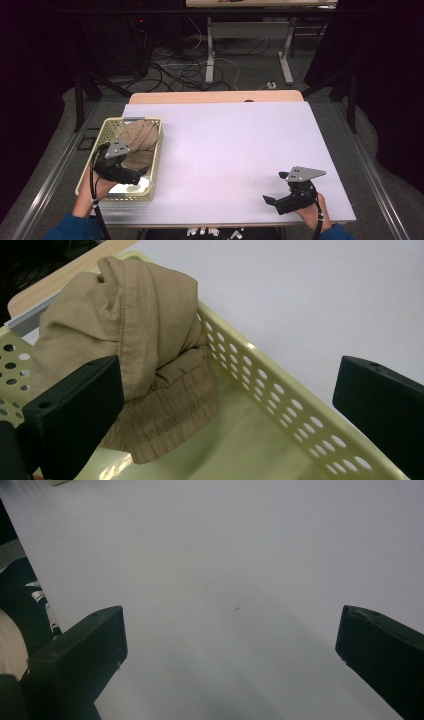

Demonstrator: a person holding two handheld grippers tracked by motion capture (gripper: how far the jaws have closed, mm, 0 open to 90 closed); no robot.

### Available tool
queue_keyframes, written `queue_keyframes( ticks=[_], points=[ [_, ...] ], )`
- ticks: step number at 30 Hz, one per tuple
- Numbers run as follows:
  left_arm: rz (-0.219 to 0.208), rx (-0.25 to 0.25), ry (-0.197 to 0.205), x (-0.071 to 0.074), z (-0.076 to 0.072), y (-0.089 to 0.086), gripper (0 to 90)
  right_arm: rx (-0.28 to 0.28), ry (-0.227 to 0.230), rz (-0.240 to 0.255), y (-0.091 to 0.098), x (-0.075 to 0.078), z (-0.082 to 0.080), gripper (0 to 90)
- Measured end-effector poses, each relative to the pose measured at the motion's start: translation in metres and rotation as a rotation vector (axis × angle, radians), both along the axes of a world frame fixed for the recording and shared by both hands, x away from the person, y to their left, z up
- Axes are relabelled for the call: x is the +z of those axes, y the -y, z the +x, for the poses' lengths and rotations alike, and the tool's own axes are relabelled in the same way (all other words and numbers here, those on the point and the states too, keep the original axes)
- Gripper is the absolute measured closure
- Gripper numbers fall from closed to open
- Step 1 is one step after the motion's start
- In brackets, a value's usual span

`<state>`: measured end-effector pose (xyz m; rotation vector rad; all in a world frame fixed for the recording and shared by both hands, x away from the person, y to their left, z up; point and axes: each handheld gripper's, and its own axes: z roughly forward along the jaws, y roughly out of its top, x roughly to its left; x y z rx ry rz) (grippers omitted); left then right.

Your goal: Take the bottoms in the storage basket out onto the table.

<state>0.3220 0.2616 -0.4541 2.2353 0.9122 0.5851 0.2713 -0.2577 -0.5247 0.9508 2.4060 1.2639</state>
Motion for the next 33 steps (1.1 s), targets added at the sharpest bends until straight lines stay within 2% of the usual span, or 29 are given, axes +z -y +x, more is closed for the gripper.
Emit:
queue_keyframes(
  ticks=[1,2,3,4,5,6,7,9,10,12,13,15,16,17,18,21,23,24,25,29,30,33],
  points=[
    [0.008,-0.003,-0.002,0.001,0.001,-0.001,0.0,-0.001,-0.002,0.001,0.0,0.0,0.0,0.0],
    [-0.003,0.003,-0.007,0.0,0.003,-0.001,0.0,-0.001,-0.002,0.001,0.0,0.0,0.0,0.0],
    [0.014,-0.001,-0.012,0.001,0.004,-0.002,0.0,-0.003,0.0,-0.002,0.0,0.0,0.0,0.0],
    [-0.002,0.005,-0.008,0.0,0.006,-0.001,0.0,0.0,0.001,-0.002,0.0,0.0,0.001,0.0],
    [-0.006,0.005,-0.012,0.0,0.007,-0.001,0.0,0.0,0.001,-0.002,0.0,0.0,0.001,0.0],
    [0.012,0.004,-0.023,0.002,0.009,-0.002,0.0,-0.001,-0.001,-0.002,0.0,0.0,0.0,0.0],
    [-0.004,0.007,-0.015,0.0,0.011,-0.002,0.0,-0.002,-0.001,-0.002,0.0,0.0,0.0,0.0],
    [0.007,0.007,-0.027,0.002,0.013,-0.002,0.0,-0.003,-0.001,-0.003,0.0,0.0,0.0,0.0],
    [0.014,0.006,-0.016,0.002,0.015,-0.002,0.0,-0.003,-0.001,-0.003,0.0,0.0,0.0,0.0],
    [0.017,0.008,-0.031,0.002,0.018,-0.002,0.0,0.0,0.003,-0.005,0.0,0.0,0.001,0.0],
    [0.015,0.014,-0.016,0.001,0.019,-0.002,0.0,-0.001,0.002,-0.005,0.0,0.0,0.001,0.0],
    [0.029,0.019,-0.022,0.001,0.023,-0.004,0.0,0.0,0.002,-0.004,0.0,0.0,0.001,0.0],
    [0.007,0.028,-0.022,-0.001,0.024,-0.004,0.0,0.002,0.001,-0.005,0.0,0.0,0.001,0.0],
    [0.014,0.029,-0.026,0.0,0.026,-0.006,0.0,0.002,0.001,-0.005,0.0,0.0,0.001,0.0],
    [0.002,0.033,-0.027,-0.002,0.027,-0.006,0.0,-0.001,0.002,-0.004,0.0,0.0,0.001,0.0],
    [0.025,0.042,-0.031,-0.002,0.032,-0.008,0.0,0.002,-0.002,-0.004,0.001,-0.001,0.001,0.0],
    [0.023,0.047,-0.021,-0.003,0.033,-0.008,0.0,0.004,-0.006,-0.004,0.001,0.0,0.001,0.0],
    [0.03,0.048,-0.037,-0.002,0.035,-0.01,0.0,0.004,-0.006,-0.004,0.001,0.0,0.001,0.0],
    [0.016,0.052,-0.032,-0.003,0.036,-0.01,0.0,0.004,-0.006,-0.004,0.001,-0.001,0.001,0.0],
    [0.025,0.056,-0.036,-0.002,0.041,-0.012,0.0,0.004,-0.007,-0.004,0.001,-0.001,0.001,0.0],
    [0.024,0.059,-0.048,-0.001,0.042,-0.012,0.0,0.005,-0.008,-0.004,0.001,-0.001,0.001,0.0],
    [0.025,0.059,-0.036,-0.001,0.046,-0.012,0.0,0.002,-0.015,0.0,0.0,-0.001,0.001,0.0]
  ],
)
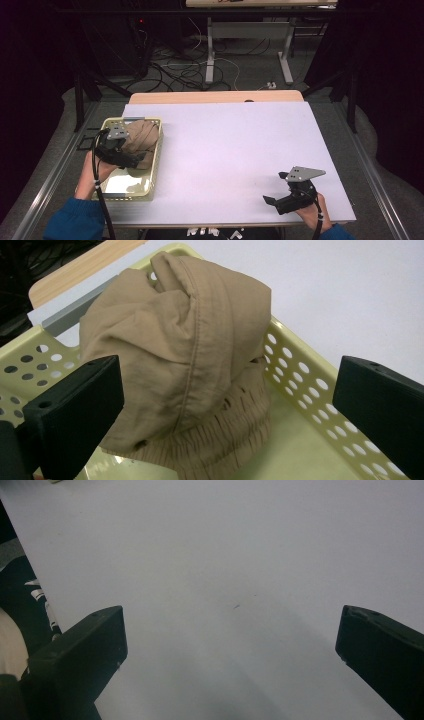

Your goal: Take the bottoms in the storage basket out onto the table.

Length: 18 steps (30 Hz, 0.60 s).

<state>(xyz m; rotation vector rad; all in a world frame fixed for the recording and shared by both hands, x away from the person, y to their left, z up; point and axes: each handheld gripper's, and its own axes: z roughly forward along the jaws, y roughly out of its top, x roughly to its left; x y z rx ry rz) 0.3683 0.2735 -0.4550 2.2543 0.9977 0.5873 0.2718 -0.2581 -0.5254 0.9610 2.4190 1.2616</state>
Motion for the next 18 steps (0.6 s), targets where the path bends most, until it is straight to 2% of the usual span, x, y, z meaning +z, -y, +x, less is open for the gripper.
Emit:
queue_keyframes(
  ticks=[4,6,9,11,12,14,15,16,18],
  points=[
    [0.003,0.004,-0.002,0.001,0.005,0.001,0.0,0.003,0.003,-0.001,0.0,0.0,0.001,0.0],
    [0.018,0.007,-0.006,0.003,0.007,0.001,0.0,0.0,0.01,0.0,0.0,-0.001,0.001,0.0],
    [0.012,0.016,0.003,0.003,0.011,0.001,0.0,-0.001,0.009,0.0,0.0,-0.001,0.001,0.0],
    [0.017,0.025,-0.008,0.004,0.013,0.001,0.0,-0.005,0.009,-0.001,0.0,-0.001,0.001,0.0],
    [0.027,0.026,0.008,0.004,0.015,0.0,0.0,-0.005,0.008,-0.001,0.0,-0.001,0.001,0.0],
    [0.019,0.031,0.006,0.004,0.018,0.0,0.0,-0.006,0.015,0.01,-0.001,-0.002,0.001,0.0],
    [0.015,0.034,-0.01,0.005,0.019,0.0,0.0,-0.005,0.016,0.011,-0.001,-0.002,0.001,0.0],
    [0.032,0.034,-0.006,0.005,0.021,0.0,0.0,-0.005,0.016,0.011,-0.001,-0.002,0.001,0.0],
    [0.032,0.042,-0.01,0.003,0.024,0.001,0.0,-0.005,0.015,0.011,-0.001,-0.002,0.001,0.0]
  ],
)
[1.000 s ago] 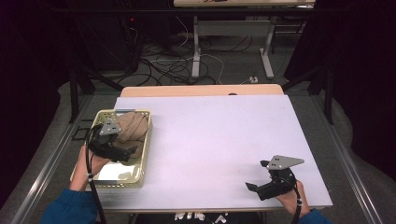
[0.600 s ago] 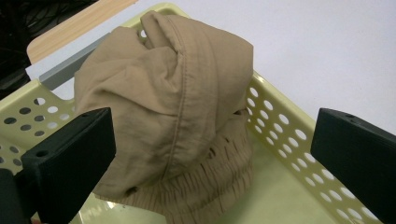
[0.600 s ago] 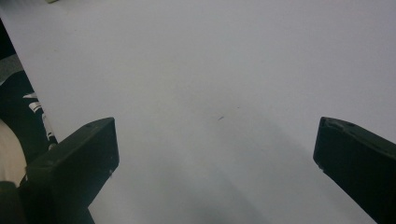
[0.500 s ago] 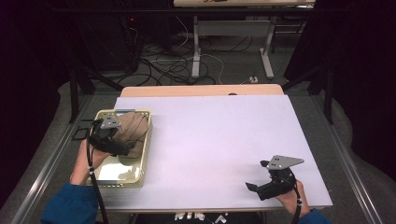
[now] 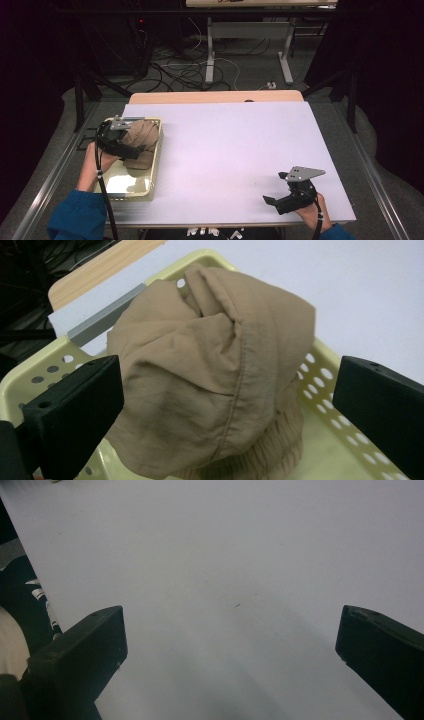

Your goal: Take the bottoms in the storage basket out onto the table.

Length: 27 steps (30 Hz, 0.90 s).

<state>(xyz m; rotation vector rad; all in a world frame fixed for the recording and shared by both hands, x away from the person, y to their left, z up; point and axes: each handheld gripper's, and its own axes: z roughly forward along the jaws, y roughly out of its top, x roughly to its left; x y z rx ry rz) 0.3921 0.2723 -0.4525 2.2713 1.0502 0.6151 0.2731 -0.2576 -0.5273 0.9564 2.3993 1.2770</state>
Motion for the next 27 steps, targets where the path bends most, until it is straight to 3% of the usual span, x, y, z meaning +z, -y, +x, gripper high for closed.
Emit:
queue_keyframes(
  ticks=[3,4,6,17,23,27],
  points=[
    [0.02,0.015,0.001,-0.003,0.005,0.002,0.0,0.002,-0.001,0.0,0.0,0.0,0.0,0.0],
    [0.019,0.01,-0.017,-0.004,0.007,0.002,0.0,0.007,-0.017,-0.019,0.001,0.001,0.0,0.0],
    [0.02,0.021,-0.018,-0.006,0.01,0.002,0.0,0.001,-0.002,0.001,0.0,0.0,0.0,0.0],
    [0.07,0.02,-0.112,-0.022,0.025,0.002,0.0,0.012,-0.009,-0.006,0.001,0.001,0.0,0.0],
    [0.079,0.022,-0.127,-0.027,0.028,0.004,0.0,0.013,-0.012,-0.008,0.001,0.001,0.0,0.0],
    [0.107,0.034,-0.141,-0.034,0.031,0.008,0.0,0.015,-0.016,-0.012,0.001,0.001,0.0,0.0]
  ],
)
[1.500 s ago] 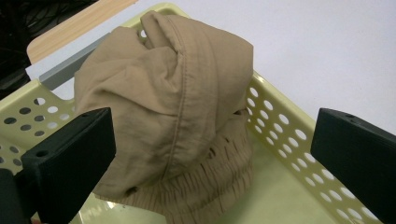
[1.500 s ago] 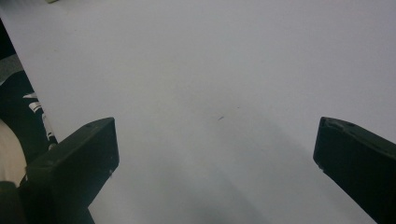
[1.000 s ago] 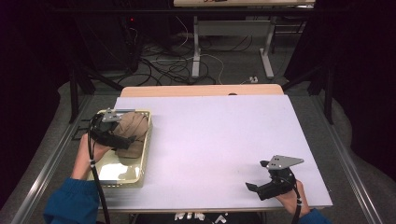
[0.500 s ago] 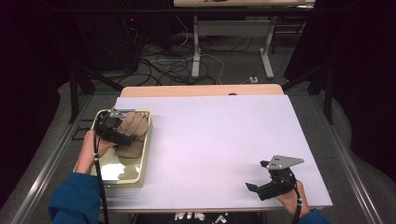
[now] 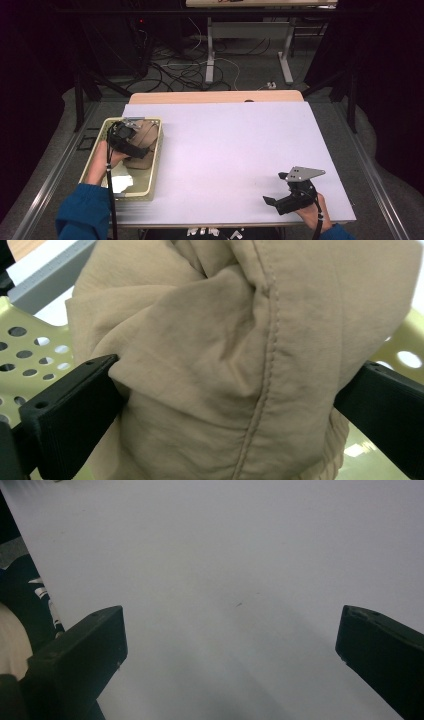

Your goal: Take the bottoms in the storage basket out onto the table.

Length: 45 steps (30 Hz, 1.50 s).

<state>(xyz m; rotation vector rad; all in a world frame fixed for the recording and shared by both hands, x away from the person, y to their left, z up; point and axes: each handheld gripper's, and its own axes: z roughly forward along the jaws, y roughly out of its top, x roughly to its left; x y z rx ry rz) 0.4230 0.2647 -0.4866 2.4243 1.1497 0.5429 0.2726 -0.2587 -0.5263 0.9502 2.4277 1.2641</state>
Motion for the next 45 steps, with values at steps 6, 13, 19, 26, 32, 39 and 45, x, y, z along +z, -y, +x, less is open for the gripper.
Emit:
queue_keyframes(
  ticks=[6,13,19,26,32,39,45],
  points=[
    [0.001,0.002,-0.001,-0.005,0.002,0.002,0.0,0.002,-0.003,-0.001,0.0,0.0,0.0,0.0],
    [-0.007,0.015,-0.015,-0.01,0.004,0.004,0.0,0.002,-0.004,0.001,0.0,0.0,0.0,0.0],
    [-0.043,0.017,-0.012,-0.015,0.006,0.001,0.0,0.001,0.003,0.011,0.0,0.0,0.0,0.0],
    [-0.038,0.029,-0.024,-0.018,0.007,0.001,0.0,0.004,-0.002,0.008,0.0,0.0,0.0,0.0],
    [-0.022,0.05,-0.03,-0.023,0.009,0.001,1.1,0.005,-0.005,0.007,0.0,0.0,0.0,0.0],
    [0.007,0.065,-0.012,-0.025,0.007,0.003,12.6,0.004,-0.01,0.004,-0.001,-0.001,0.0,0.0],
    [0.029,0.076,0.007,-0.027,0.006,0.004,24.7,0.003,-0.015,0.006,-0.001,-0.001,0.0,0.0]
  ],
)
